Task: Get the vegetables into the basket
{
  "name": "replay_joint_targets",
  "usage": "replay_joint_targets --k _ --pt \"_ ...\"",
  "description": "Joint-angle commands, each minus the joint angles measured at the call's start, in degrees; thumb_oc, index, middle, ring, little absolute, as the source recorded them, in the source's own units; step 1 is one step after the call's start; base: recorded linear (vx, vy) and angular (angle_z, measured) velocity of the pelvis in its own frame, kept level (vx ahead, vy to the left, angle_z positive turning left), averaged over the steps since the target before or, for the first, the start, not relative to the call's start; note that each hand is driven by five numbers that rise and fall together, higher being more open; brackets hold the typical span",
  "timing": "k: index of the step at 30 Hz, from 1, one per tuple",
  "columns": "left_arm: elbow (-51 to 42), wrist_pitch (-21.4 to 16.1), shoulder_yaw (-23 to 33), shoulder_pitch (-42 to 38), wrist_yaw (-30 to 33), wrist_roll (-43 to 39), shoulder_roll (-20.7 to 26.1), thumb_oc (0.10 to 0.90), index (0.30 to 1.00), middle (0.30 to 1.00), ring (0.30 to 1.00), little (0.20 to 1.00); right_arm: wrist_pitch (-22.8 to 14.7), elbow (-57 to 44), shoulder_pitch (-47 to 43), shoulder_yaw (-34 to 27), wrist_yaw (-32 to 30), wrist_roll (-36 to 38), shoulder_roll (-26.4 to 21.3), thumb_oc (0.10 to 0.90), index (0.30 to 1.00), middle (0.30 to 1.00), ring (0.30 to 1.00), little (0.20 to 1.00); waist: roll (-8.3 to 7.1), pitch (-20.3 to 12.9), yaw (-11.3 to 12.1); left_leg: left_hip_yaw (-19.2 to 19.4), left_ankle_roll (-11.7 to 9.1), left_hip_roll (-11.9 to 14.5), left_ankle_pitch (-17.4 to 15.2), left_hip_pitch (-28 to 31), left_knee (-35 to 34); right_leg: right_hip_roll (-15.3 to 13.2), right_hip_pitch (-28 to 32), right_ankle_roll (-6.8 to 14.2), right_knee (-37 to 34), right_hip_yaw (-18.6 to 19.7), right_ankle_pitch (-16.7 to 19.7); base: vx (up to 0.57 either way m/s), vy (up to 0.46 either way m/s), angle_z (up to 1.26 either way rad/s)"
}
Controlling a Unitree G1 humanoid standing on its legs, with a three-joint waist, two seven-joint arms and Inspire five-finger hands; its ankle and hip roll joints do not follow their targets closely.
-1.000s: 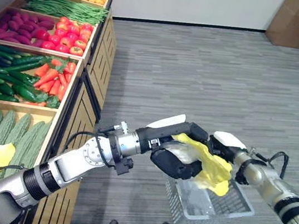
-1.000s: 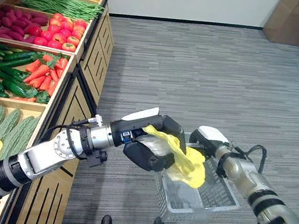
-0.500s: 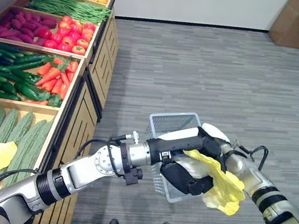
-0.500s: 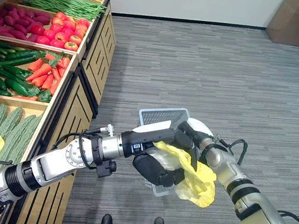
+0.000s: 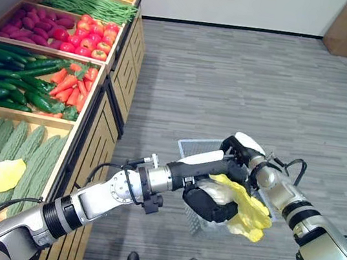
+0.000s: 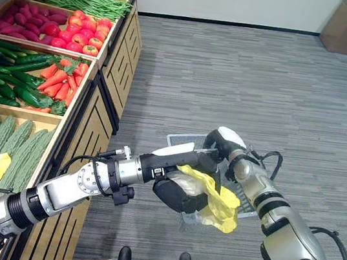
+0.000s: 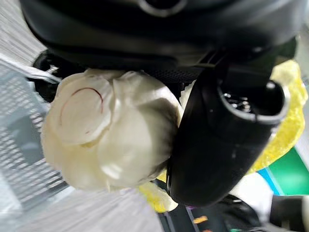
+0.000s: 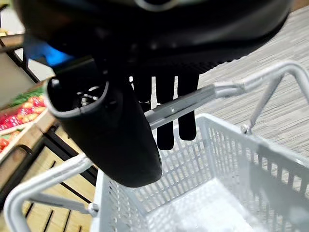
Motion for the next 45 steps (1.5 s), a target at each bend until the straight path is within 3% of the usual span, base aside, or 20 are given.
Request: replay_joint_targets --k 1,15,24,31,34,45 --pt "-1.2 -5.1 1.9 -4.5 4.4 5.1 -2.4 0.4 0.3 0.3 0.3 0.3 -3.3 -3.2 -16.7 -2.9 -5.9 5.8 0.4 0.4 0.3 0.3 0.3 0.3 -3.05 -1.5 0.9 -1.8 -3.2 2.2 -0.7 -1.0 0.0 -3.9 0.2 5.5 0.0 -0.3 2.0 0.0 0.0 0.0" --pt "8.7 -3.9 3.6 -4.8 9.5 19.9 -5.8 0.4 0.3 0.3 0.3 0.3 -1.3 -4.7 -19.7 -3.4 -6.3 5.8 3.0 0.4 0.3 0.3 0.3 0.3 -4.12 -1.3 0.9 -2.0 -3.2 2.4 -0.7 -1.5 0.0 -3.7 -0.1 5.1 0.1 -0.4 1.8 0.0 0.0 0.0" --pt "4.7 -3.3 5.1 -5.8 11.5 18.1 -8.2 0.4 0.3 0.3 0.3 0.3 -0.2 -3.9 -21.0 -3.5 -7.5 5.4 6.9 0.4 0.3 0.3 0.3 0.3 -4.03 -0.9 1.1 -2.3 -3.2 2.5 -0.5 -1.9 0.0 -3.7 -0.4 5.0 0.2 -0.4 1.8 0.0 0.0 0.0" --pt "0.9 -3.3 3.1 -8.1 11.2 15.1 -9.6 0.4 0.3 0.3 0.3 0.3 -0.1 -0.7 -22.8 -2.8 -8.9 5.2 10.5 0.4 0.3 0.3 0.3 0.3 -4.03 -0.5 1.1 -2.4 -3.1 2.6 -0.5 -1.9 0.0 -3.7 -0.5 5.0 0.3 -0.3 1.9 0.0 0.0 0.0" --pt "2.5 -2.7 1.3 -8.5 11.4 15.0 -10.7 0.4 0.3 0.3 0.3 0.3 0.2 0.8 -23.4 -3.0 -10.3 5.6 12.7 0.4 0.3 0.3 0.3 0.3 -3.92 -0.4 1.1 -2.5 -3.0 2.5 -0.4 -1.9 0.0 -3.6 -0.6 4.9 0.3 -0.3 1.9 0.0 0.0 0.0" --pt "11.0 -2.4 -1.9 -5.7 12.2 21.5 -11.5 0.4 0.3 0.3 0.3 0.3 0.0 -3.3 -24.1 -4.5 -12.6 7.0 14.0 0.4 0.3 0.3 0.3 0.3 -4.27 0.0 1.3 -2.6 -2.9 2.4 -0.4 -2.5 0.0 -3.6 -1.0 4.7 0.4 -0.5 1.8 0.0 0.0 0.01"
